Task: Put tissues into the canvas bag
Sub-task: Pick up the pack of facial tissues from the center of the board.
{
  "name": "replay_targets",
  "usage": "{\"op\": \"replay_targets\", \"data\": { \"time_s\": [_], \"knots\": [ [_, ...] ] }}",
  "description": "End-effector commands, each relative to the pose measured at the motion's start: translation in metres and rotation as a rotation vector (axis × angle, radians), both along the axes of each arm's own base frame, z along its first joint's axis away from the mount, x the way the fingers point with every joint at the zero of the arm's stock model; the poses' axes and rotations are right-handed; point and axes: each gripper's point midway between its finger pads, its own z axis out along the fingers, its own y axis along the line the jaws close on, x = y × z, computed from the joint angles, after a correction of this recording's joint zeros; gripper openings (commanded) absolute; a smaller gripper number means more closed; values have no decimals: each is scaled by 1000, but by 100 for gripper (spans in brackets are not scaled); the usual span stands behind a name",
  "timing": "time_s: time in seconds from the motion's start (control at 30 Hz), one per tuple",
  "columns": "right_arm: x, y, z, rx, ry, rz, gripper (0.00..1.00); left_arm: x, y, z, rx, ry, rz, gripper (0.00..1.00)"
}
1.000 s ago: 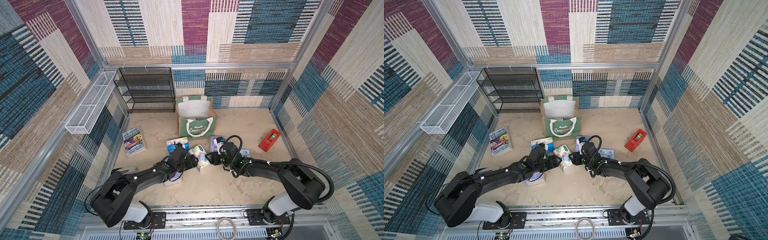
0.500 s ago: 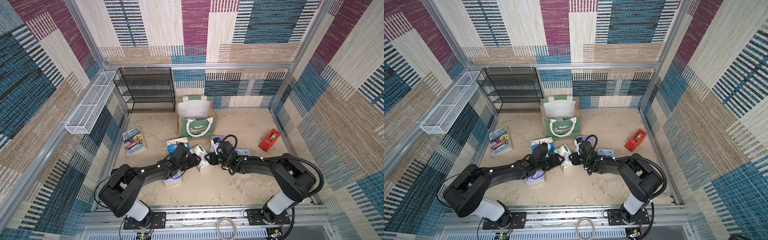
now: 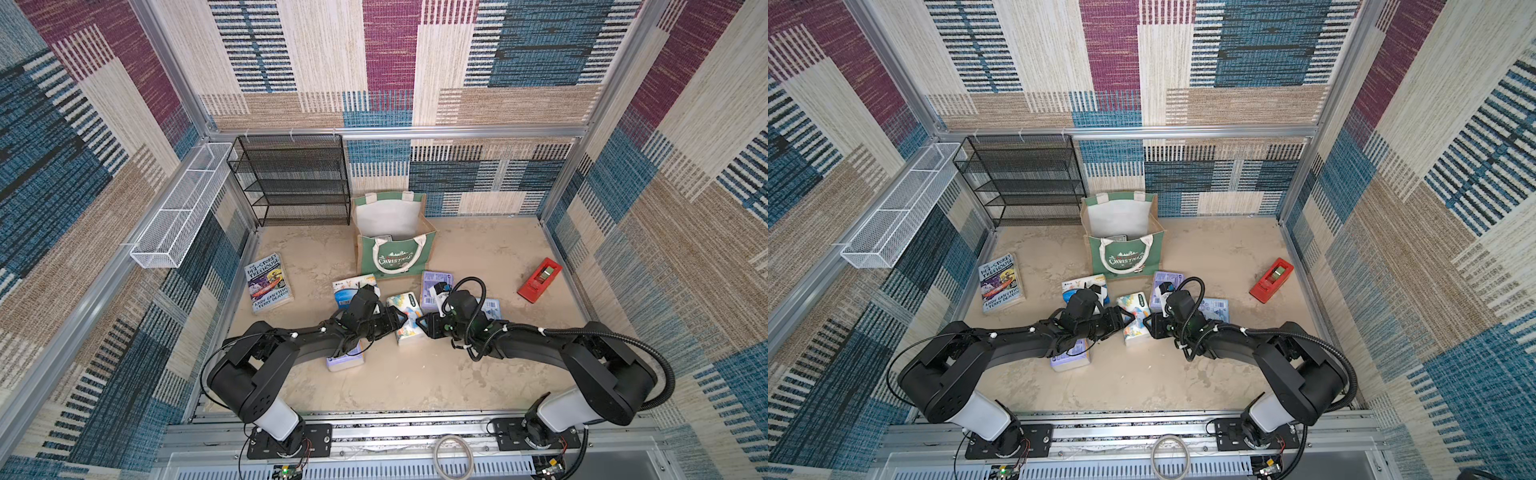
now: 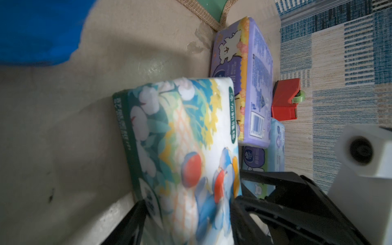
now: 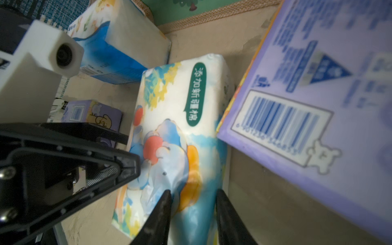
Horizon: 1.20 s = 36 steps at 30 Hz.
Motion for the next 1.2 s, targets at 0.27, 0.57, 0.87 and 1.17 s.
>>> {"op": "replay_targets", "data": {
  "time_s": [0.27, 0.57, 0.87, 1.17],
  "knots": [
    [13, 3, 11, -28, 0, -27, 46, -7, 17, 1, 35, 0, 12, 70],
    [30, 11, 12, -12, -3, -65, 47, -1, 27, -4, 15, 13, 50, 70],
    [31, 3, -8, -55, 45, -100, 44, 4, 14, -7, -43, 28, 18, 69],
    [27, -3, -17, -47, 75, -114, 43, 5, 9, -7, -72, 30, 21, 69]
  ]
}}
